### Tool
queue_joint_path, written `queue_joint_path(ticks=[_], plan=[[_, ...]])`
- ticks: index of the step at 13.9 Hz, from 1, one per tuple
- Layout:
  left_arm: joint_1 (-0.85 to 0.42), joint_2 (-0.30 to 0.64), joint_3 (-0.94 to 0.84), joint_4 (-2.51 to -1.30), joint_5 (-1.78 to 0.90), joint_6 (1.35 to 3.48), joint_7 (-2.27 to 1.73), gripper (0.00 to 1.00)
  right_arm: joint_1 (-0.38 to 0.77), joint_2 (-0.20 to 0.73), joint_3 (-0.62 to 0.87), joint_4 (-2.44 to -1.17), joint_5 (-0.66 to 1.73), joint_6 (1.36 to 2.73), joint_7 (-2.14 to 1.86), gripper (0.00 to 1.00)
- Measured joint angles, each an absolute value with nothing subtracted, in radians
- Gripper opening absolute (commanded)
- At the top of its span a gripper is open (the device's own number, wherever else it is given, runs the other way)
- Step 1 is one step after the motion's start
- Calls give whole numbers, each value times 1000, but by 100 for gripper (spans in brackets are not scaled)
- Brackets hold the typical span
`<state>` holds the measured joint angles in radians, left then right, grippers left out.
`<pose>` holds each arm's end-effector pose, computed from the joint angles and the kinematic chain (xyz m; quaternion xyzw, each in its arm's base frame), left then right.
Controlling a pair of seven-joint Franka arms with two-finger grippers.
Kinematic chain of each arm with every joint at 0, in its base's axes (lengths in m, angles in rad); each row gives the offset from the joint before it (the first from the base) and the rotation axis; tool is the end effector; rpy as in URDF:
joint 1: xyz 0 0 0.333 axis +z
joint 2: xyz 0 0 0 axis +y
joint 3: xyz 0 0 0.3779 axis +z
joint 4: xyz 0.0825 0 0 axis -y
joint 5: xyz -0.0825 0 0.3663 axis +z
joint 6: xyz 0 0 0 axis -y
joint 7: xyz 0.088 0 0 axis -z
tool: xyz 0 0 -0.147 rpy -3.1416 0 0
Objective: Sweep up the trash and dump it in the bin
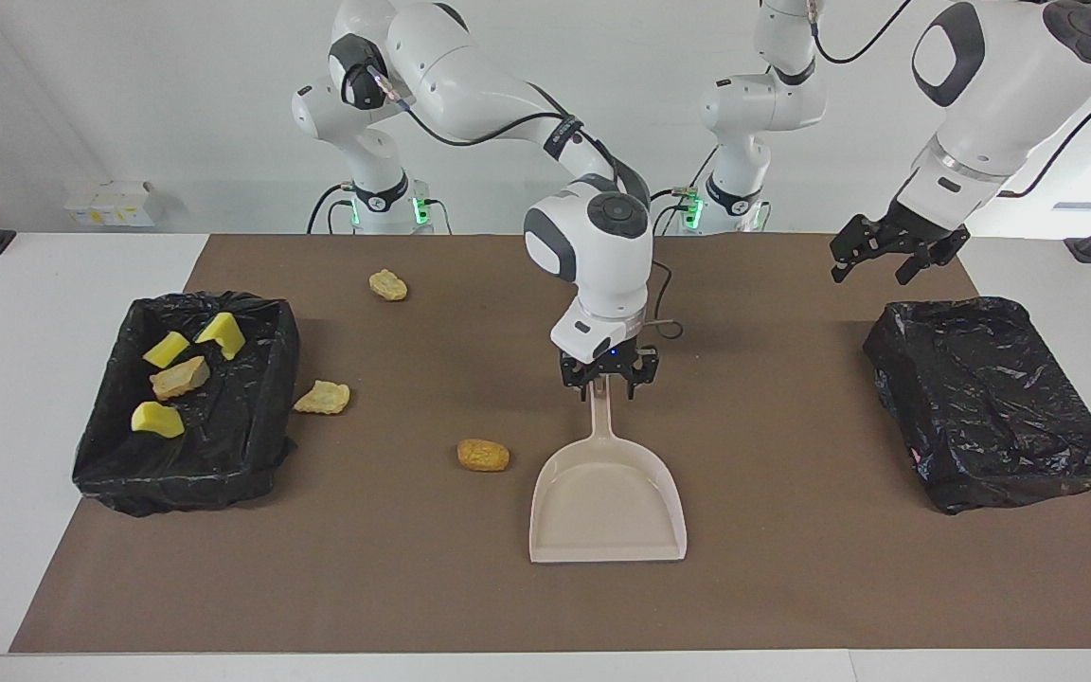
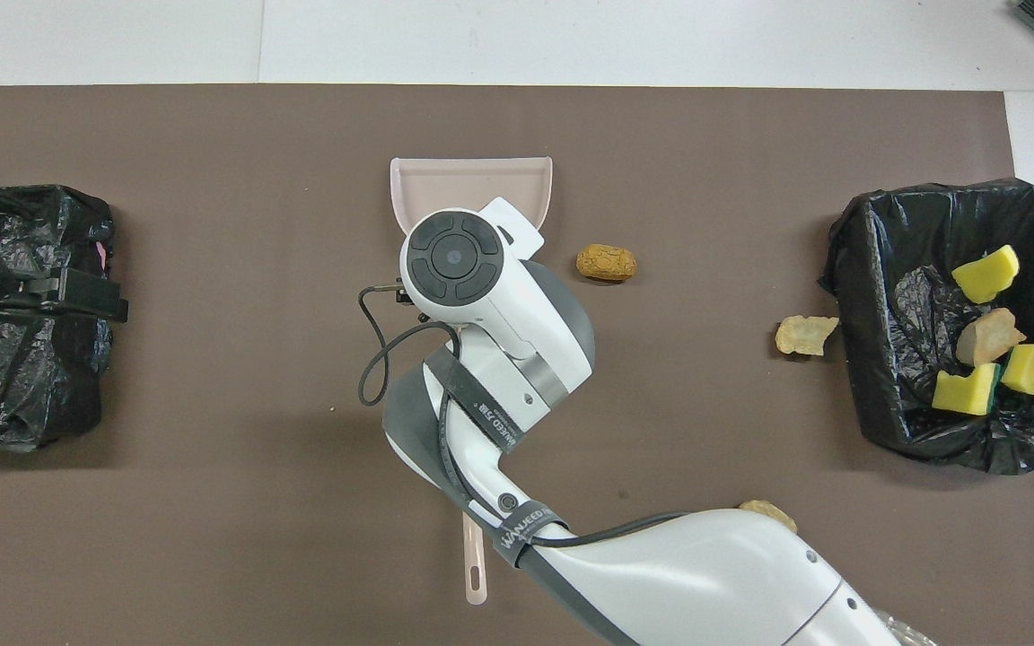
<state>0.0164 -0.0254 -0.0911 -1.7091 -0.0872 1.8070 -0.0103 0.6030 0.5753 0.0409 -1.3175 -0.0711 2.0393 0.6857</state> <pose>0.5493 -0.0524 0.6189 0.9969 -0.0246 0.0597 0.0443 0.6136 0.4434 0.4353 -0.9970 0.0113 -0.0713 0.0280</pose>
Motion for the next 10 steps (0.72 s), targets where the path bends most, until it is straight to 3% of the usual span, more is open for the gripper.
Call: queue_joint_path(ticks=[4, 10], plan=[[-60, 53, -105, -1703, -107, 2017, -172, 100, 554, 411, 41, -1467, -62, 1982, 637, 100], [-267, 252, -109, -1601, -104, 2154, -439, 100, 540, 110, 44, -1890, -48, 2043, 620, 100]])
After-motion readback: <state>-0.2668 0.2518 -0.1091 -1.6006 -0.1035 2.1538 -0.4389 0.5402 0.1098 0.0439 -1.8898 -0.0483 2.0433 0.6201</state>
